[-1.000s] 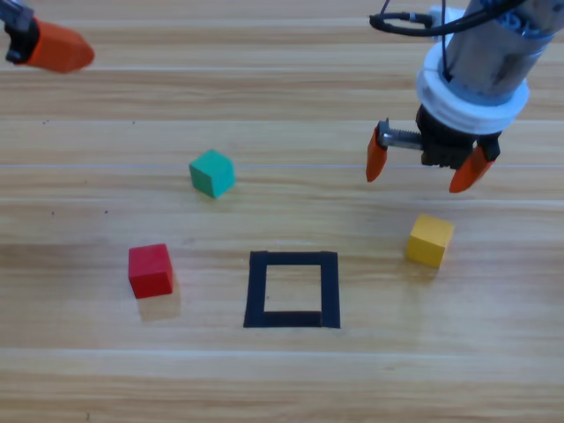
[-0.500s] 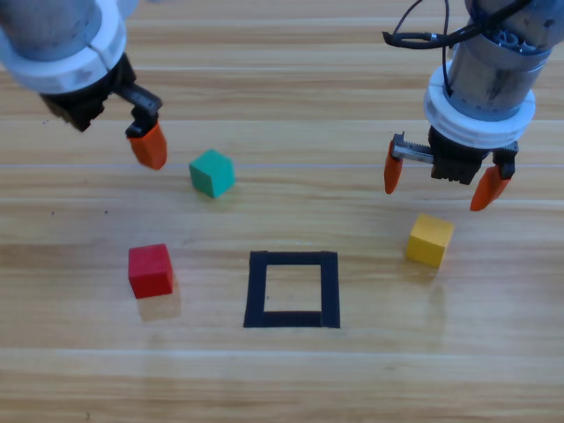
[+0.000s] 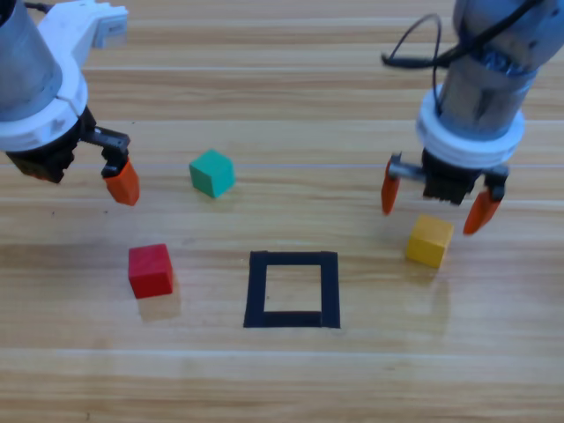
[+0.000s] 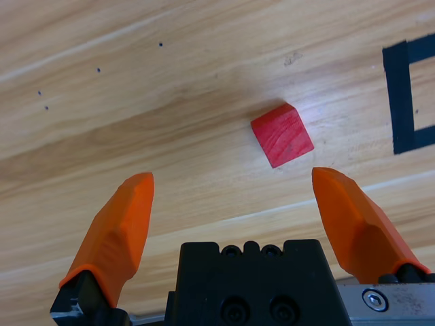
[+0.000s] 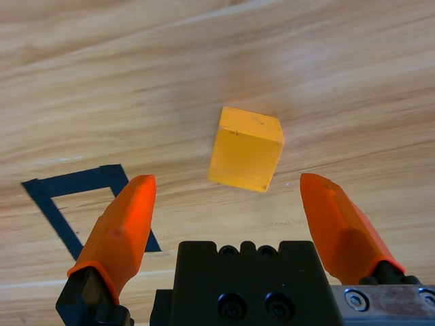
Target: Stack the blocks in the rectangular block: red at the bottom, yellow in the middle, green on top
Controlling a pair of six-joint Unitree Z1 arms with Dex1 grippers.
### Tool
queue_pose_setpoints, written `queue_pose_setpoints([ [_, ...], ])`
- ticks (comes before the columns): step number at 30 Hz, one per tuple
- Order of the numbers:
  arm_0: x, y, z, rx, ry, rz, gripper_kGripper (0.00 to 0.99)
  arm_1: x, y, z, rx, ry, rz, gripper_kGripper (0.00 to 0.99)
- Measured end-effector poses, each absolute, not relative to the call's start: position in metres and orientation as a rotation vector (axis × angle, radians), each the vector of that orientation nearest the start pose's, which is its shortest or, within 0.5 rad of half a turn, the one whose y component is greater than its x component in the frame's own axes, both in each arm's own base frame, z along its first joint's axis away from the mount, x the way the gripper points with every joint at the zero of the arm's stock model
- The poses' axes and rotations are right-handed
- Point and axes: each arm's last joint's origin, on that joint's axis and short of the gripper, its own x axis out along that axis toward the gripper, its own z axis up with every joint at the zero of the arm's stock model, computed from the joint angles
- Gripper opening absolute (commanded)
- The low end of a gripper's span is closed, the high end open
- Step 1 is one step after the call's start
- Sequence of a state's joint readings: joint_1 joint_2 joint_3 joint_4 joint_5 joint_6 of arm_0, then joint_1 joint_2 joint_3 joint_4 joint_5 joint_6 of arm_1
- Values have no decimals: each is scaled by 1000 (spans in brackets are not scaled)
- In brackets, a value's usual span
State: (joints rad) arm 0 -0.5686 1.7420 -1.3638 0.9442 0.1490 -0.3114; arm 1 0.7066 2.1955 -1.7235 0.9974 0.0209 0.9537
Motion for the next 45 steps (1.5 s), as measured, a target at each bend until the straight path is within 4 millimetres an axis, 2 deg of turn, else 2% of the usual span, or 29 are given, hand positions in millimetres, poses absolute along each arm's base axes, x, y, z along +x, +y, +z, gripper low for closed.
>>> queue_pose_setpoints([
  [4, 265, -162, 297, 90, 1285, -70, 990, 337, 287, 196, 242, 1557, -152, 942],
  [8, 262, -170, 295, 16, 1272, -14, 990, 340, 284, 193, 246, 1561, -164, 937],
  [13, 269, -197, 292, -42, 1254, 25, 990, 344, 280, 190, 268, 1582, -167, 833],
  [16, 277, -218, 287, -71, 1251, 27, 990, 348, 278, 183, 282, 1611, -170, 824],
  [21, 283, -231, 265, -47, 1298, 51, 990, 350, 276, 177, 281, 1623, -177, 810],
  [22, 284, -232, 261, -36, 1309, 52, 990, 350, 276, 177, 282, 1626, -176, 808],
  [25, 286, -235, 249, -2, 1344, 53, 988, 350, 277, 175, 282, 1631, -174, 611],
  [28, 286, -235, 237, 18, 1374, 68, 979, 352, 278, 170, 261, 1642, -157, 495],
  [33, 287, -235, 223, 11, 1406, 118, 982, 355, 279, 169, 248, 1649, -127, 485],
  [36, 287, -235, 221, 4, 1409, 129, 990, 356, 280, 169, 229, 1648, -103, 472],
  [37, 288, -234, 221, -2, 1409, 134, 990, 356, 280, 170, 224, 1646, -100, 423],
  [41, 289, -234, 221, -34, 1406, 163, 990, 359, 279, 172, 158, 1606, -86, 420],
  [45, 290, -232, 220, -66, 1404, 192, 990, 365, 281, 189, 94, 1577, -70, 420],
])
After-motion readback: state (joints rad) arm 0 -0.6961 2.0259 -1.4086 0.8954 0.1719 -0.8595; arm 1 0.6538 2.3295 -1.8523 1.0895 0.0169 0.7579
